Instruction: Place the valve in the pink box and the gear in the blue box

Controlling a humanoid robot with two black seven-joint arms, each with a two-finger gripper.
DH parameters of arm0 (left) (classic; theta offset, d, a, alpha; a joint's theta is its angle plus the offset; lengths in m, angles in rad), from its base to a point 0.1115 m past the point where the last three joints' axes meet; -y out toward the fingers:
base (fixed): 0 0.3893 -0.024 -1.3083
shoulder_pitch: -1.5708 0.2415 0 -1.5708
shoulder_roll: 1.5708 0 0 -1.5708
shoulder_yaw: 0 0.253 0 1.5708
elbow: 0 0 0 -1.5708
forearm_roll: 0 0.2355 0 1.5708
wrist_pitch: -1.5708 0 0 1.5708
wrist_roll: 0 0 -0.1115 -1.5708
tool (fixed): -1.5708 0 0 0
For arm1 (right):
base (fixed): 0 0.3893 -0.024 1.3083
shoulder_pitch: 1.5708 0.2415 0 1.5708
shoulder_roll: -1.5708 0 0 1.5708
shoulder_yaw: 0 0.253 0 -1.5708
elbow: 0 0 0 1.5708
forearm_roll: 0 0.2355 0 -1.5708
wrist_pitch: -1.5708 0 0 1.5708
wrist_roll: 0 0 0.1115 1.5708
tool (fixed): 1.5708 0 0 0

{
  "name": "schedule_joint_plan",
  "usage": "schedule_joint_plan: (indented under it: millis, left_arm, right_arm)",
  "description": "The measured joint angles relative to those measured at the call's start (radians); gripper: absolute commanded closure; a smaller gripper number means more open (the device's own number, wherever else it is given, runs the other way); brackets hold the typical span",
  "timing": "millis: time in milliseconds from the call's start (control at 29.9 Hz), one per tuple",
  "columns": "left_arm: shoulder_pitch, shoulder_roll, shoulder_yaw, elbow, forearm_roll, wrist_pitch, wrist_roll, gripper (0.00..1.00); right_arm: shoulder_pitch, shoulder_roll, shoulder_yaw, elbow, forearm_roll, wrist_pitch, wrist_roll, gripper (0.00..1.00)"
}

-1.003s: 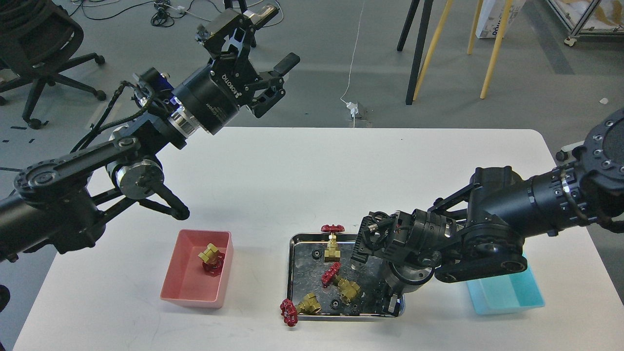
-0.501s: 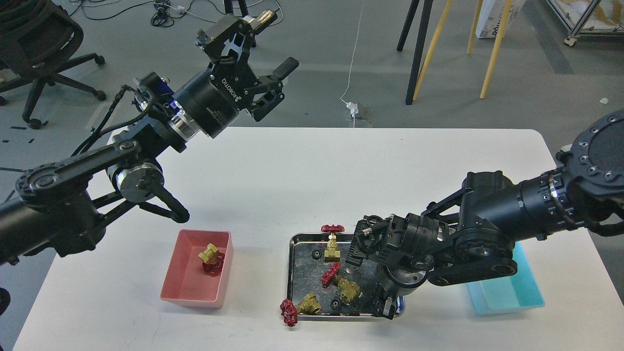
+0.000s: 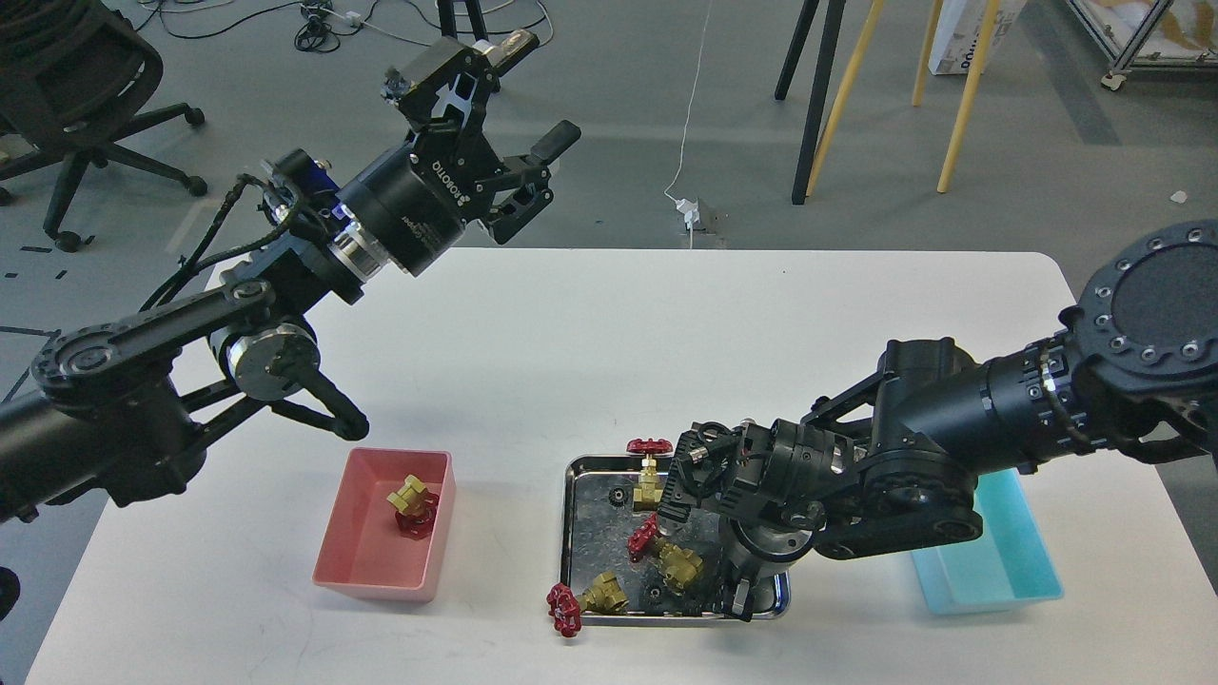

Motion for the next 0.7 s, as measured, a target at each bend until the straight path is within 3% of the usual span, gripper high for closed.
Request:
schedule_joint_plan:
  millis: [234, 401, 501, 702]
  left_arm:
    - [0.008, 0.000, 0.000, 0.005, 0.000, -0.002, 0.000, 0.16]
    - [0.010, -0.001, 0.000, 0.007, 0.000, -0.002, 0.000, 0.16]
    - [0.011, -0.001, 0.000, 0.007, 0.000, -0.002, 0.000, 0.16]
    - [0.012, -0.001, 0.000, 0.010, 0.000, -0.002, 0.000, 0.16]
  right_arm:
    - [-0.006, 0.000, -0.003, -0.005, -0.001, 0.000, 0.000, 0.63]
    - [-0.016, 0.000, -0.004, -0.006, -0.003, 0.000, -0.001, 0.89]
    - [-0.020, 0.000, -0.004, -0.007, -0.002, 0.000, 0.000, 0.99]
    - [-0.003, 0.000, 0.007, -0.012, 0.007, 0.000, -0.003, 0.99]
